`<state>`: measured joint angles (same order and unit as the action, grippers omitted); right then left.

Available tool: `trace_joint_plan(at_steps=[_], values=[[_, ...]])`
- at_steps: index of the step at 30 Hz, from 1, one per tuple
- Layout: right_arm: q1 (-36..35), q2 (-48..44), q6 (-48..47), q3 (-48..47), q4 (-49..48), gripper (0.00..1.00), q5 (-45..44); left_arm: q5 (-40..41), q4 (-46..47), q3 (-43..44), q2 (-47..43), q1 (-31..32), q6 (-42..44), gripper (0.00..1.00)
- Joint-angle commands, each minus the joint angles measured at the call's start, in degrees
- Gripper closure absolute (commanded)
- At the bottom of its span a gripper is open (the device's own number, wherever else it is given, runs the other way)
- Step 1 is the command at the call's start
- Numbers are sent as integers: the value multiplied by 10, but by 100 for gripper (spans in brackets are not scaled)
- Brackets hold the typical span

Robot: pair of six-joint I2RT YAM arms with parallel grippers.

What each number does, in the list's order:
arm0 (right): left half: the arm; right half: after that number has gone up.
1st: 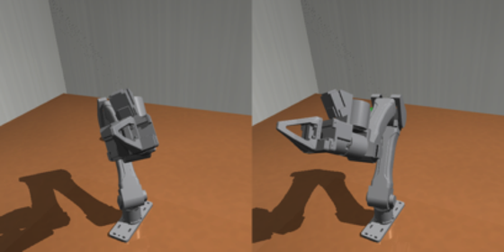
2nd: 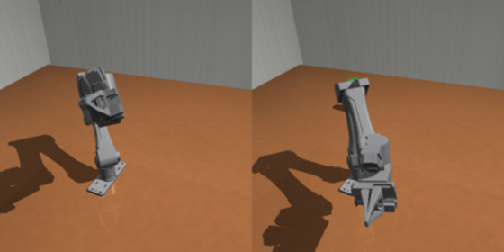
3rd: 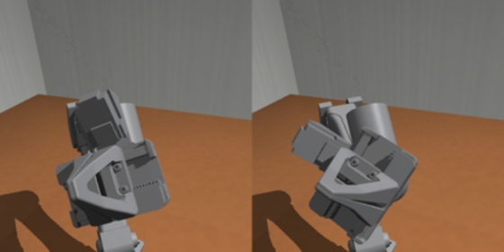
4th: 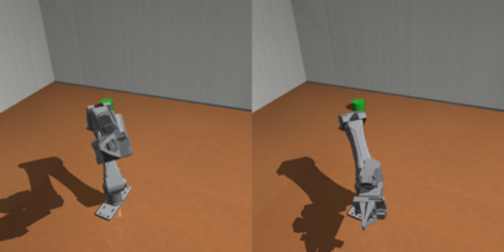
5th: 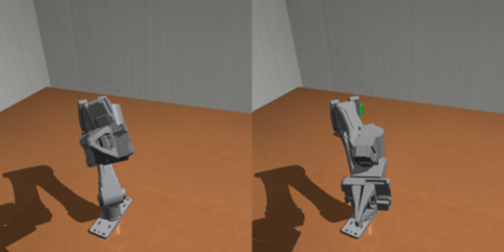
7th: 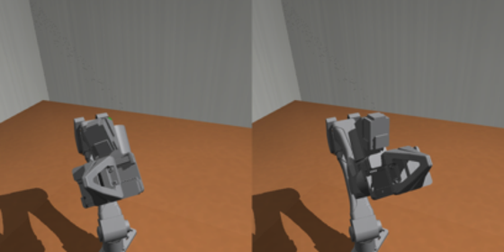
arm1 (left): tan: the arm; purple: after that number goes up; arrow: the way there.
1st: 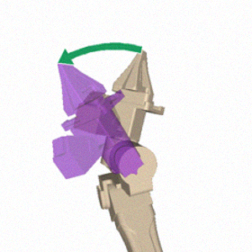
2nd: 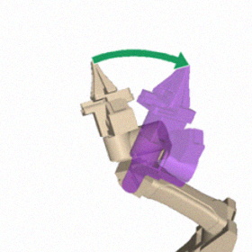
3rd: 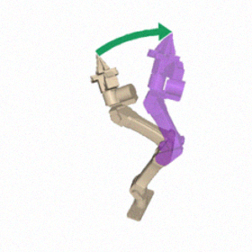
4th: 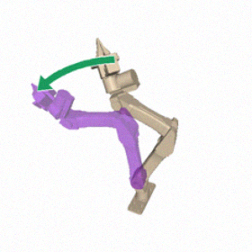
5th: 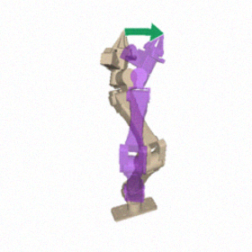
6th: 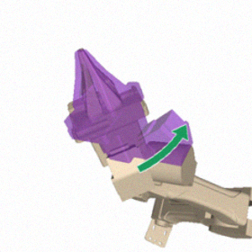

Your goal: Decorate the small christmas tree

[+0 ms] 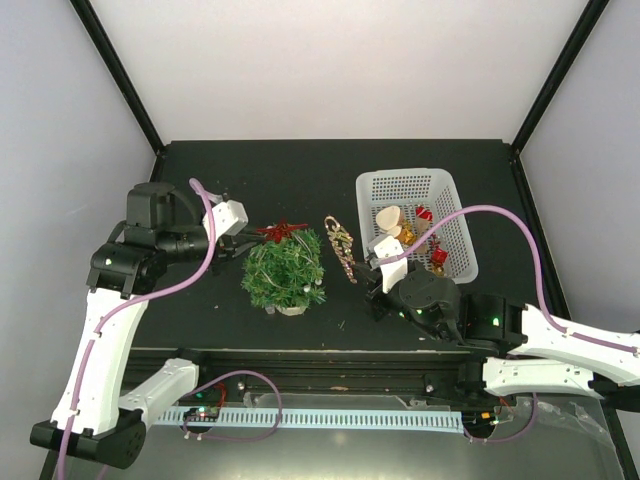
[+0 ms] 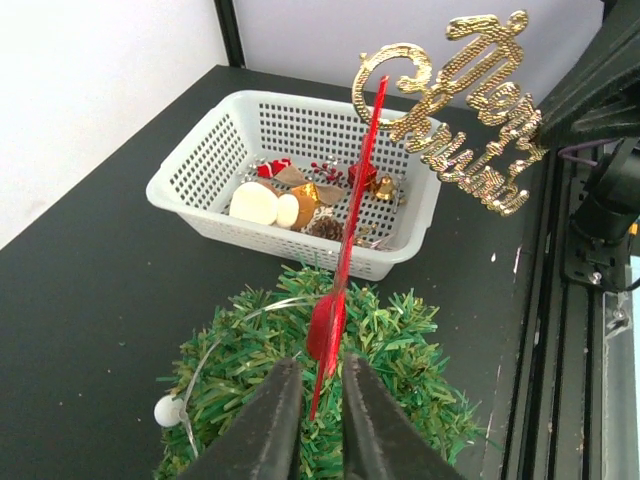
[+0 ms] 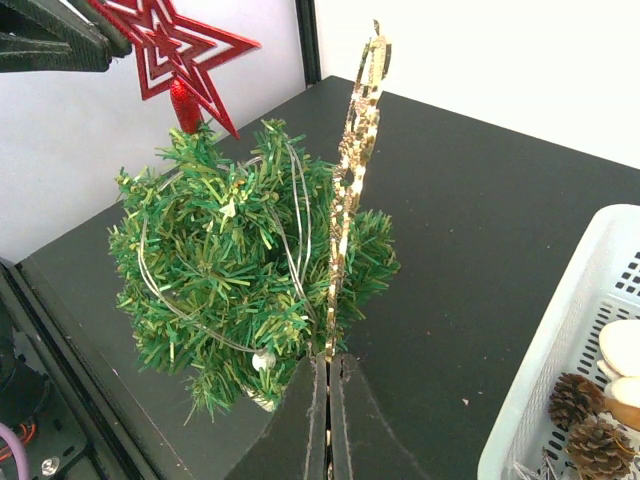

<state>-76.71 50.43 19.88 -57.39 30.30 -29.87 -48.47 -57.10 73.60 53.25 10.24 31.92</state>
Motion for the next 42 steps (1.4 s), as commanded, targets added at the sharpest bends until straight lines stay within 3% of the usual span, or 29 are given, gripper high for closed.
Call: trace_joint_plan(at_steps=[1, 3, 10, 21, 26, 42], values=[[5, -10, 6, 4, -9, 99, -8, 14, -6, 5, 4, 3, -1, 79], [6, -10, 6, 3, -9, 99, -7, 18, -6, 6, 4, 3, -3, 67], [11, -13, 5, 2, -9, 99, 3, 36, -1, 5, -3, 4, -5, 50], [62, 27, 33, -12, -23, 99, 143, 104, -4, -52, -62, -11, -3, 4], [112, 49, 59, -30, -3, 99, 232, 99, -30, -70, -100, -44, 5, 1], [189, 153, 84, -99, 34, 99, 334, 65, -8, -158, -230, -63, -71, 1]])
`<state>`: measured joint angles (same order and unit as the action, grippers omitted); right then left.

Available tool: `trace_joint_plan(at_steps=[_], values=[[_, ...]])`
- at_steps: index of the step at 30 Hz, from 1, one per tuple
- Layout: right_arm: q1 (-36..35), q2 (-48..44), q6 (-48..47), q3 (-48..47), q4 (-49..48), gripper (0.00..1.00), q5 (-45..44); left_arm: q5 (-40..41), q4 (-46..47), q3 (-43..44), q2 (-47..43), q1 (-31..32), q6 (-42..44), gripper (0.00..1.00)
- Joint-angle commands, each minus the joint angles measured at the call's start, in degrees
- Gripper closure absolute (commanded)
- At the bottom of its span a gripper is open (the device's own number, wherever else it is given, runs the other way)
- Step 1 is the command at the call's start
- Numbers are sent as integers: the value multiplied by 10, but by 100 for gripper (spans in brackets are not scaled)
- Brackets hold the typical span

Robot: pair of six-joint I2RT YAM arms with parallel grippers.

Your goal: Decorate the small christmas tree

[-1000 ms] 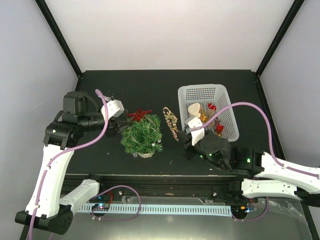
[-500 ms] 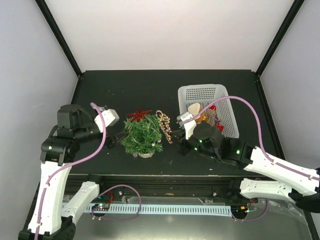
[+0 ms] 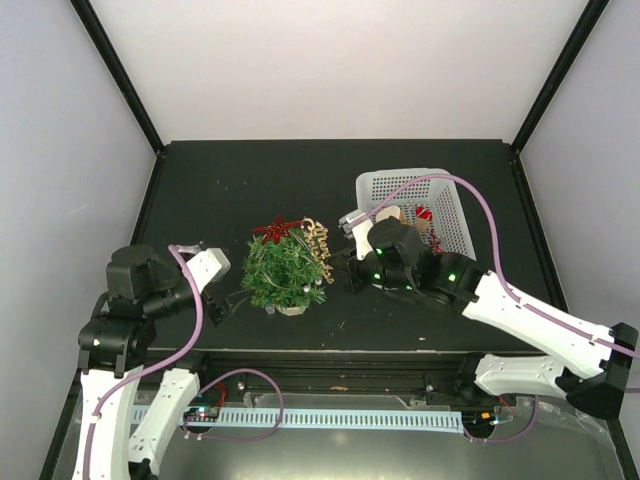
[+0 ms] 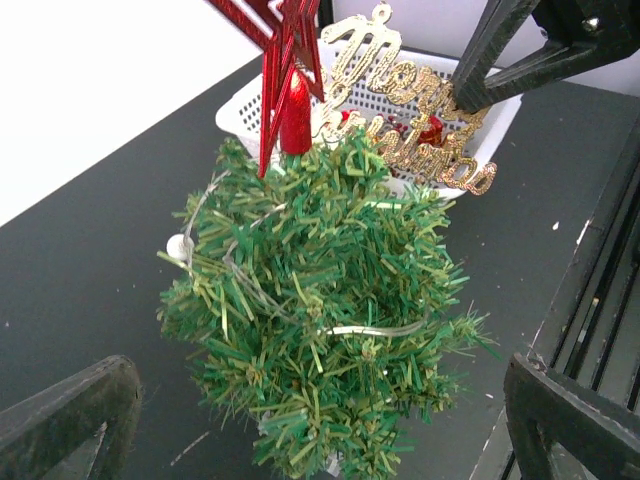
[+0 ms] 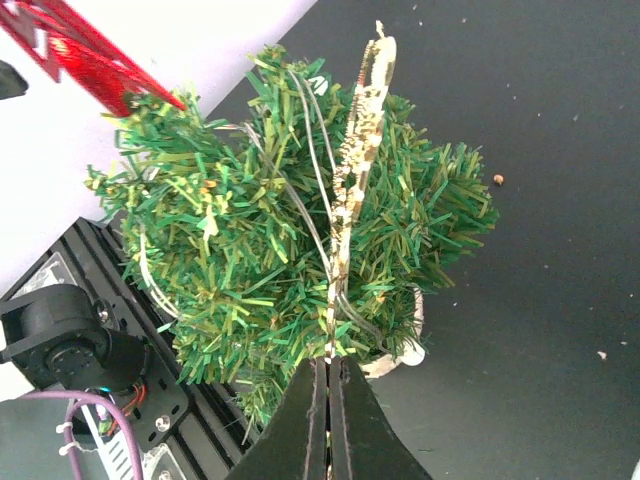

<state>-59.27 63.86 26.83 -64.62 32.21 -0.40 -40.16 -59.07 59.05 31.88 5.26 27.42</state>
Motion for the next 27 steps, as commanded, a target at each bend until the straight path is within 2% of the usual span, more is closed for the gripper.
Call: trace_joint_plan(at_steps=[1, 20, 27], values=[[18, 23, 16, -28, 14, 99, 48, -18, 15, -16, -20, -14, -27, 1], [30, 94, 25, -90, 57, 99, 114, -37, 29, -25, -33, -30, -32, 1], [40, 109, 31, -81, 46, 99, 124, -38, 30, -26, -38, -31, -32, 1]])
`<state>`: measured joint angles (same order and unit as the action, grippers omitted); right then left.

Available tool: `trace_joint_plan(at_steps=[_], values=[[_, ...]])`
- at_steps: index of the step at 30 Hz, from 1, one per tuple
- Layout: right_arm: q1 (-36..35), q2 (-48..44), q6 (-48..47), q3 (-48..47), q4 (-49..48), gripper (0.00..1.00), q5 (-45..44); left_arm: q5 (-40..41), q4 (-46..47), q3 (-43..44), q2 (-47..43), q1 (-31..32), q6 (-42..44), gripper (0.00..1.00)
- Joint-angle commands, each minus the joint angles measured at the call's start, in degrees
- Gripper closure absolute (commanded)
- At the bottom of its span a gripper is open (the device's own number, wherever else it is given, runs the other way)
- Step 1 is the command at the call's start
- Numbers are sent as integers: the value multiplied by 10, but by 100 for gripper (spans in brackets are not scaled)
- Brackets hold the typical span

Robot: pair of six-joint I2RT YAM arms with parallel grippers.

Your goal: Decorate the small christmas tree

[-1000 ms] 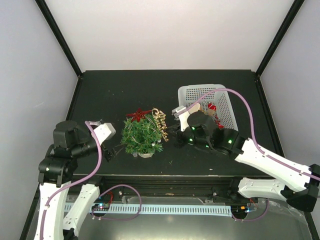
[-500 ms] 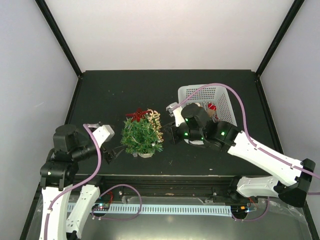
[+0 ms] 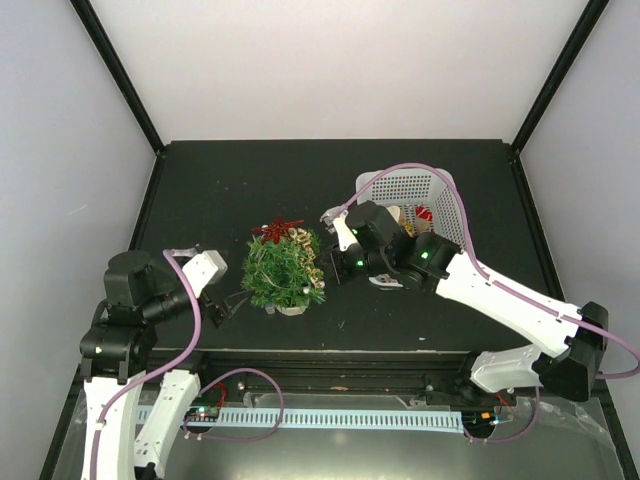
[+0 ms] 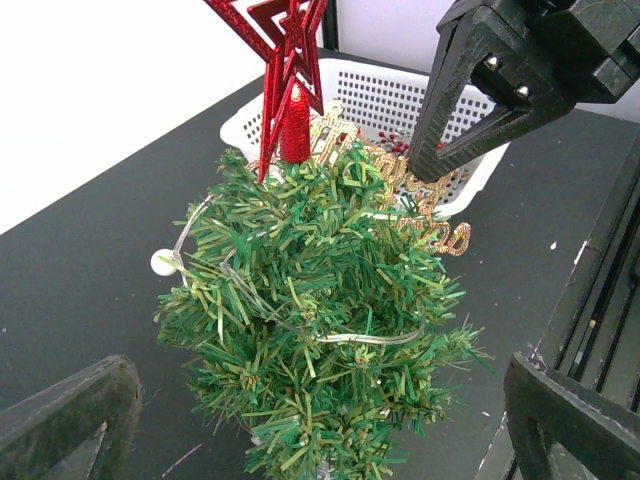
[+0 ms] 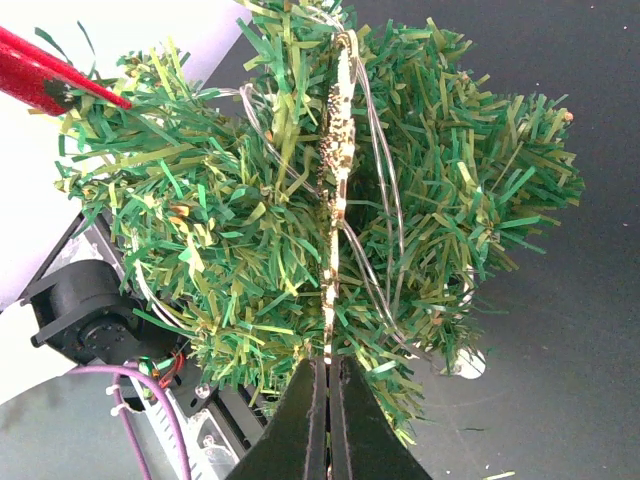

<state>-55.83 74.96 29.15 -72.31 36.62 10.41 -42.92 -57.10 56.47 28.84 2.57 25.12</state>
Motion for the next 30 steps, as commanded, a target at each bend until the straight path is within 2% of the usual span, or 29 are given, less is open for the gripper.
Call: trace_joint_plan(at_steps=[1, 14, 30], values=[[6, 0, 7, -4, 2, 99, 17, -11, 10, 0, -6, -5, -9, 1], [7, 11, 3, -1, -3, 98, 32, -13, 14, -3, -7, -11, -11, 1], [20, -28, 5, 5, 1, 57, -2, -14, 16, -4, -10, -15, -12, 1]])
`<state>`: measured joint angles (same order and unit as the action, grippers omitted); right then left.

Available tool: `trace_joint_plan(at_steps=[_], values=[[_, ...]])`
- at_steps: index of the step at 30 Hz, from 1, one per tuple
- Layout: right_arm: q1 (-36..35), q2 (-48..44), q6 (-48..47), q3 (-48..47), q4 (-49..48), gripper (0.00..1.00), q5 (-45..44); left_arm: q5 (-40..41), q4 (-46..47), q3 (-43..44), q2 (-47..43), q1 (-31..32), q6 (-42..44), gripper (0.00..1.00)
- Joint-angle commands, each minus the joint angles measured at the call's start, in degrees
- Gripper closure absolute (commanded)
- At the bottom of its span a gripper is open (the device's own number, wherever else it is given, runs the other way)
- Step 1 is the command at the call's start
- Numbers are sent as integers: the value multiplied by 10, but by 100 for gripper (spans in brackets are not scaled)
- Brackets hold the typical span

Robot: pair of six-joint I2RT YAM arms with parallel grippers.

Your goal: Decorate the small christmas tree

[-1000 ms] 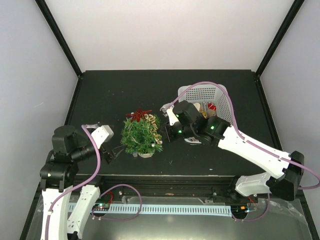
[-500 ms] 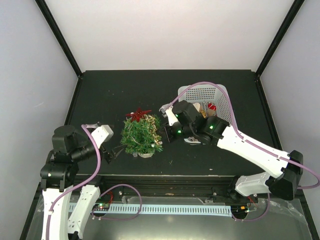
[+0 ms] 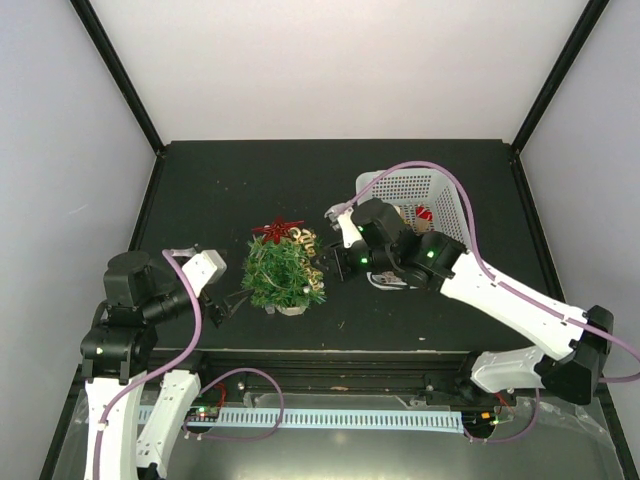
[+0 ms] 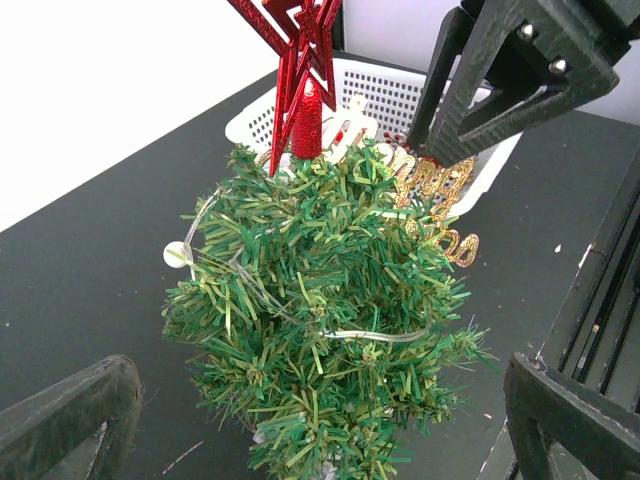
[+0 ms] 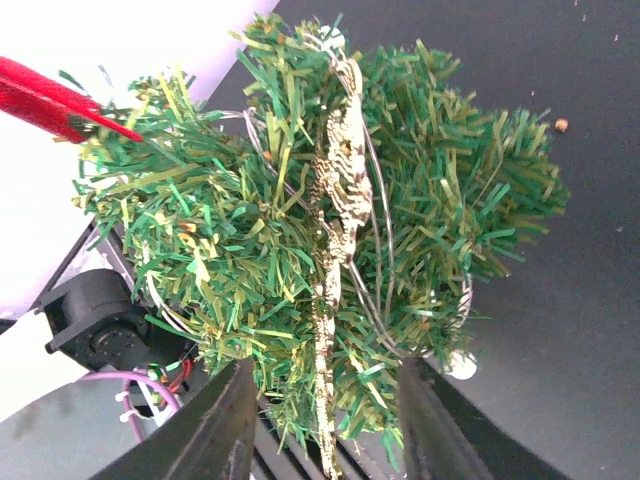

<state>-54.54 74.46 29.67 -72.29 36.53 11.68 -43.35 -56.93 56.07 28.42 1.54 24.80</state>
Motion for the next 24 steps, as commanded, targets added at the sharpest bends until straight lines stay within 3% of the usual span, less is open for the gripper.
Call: trace_joint_plan(at_steps=[1, 4, 9, 16, 24], values=[[9, -26, 0, 7, 1, 56, -17, -10, 14, 0, -6, -6, -9, 1], [15, -31, 1, 12, 0, 48, -22, -10, 15, -1, -6, -6, -9, 1], [43, -50, 5, 27, 6, 47, -47, -5, 16, 0, -3, -8, -11, 1], [149, -97, 3, 103, 9, 49, -90, 24, 9, 23, 42, -15, -14, 1], [261, -40, 1, 165, -4, 49, -139, -13, 20, 97, 113, -86, -40, 1]])
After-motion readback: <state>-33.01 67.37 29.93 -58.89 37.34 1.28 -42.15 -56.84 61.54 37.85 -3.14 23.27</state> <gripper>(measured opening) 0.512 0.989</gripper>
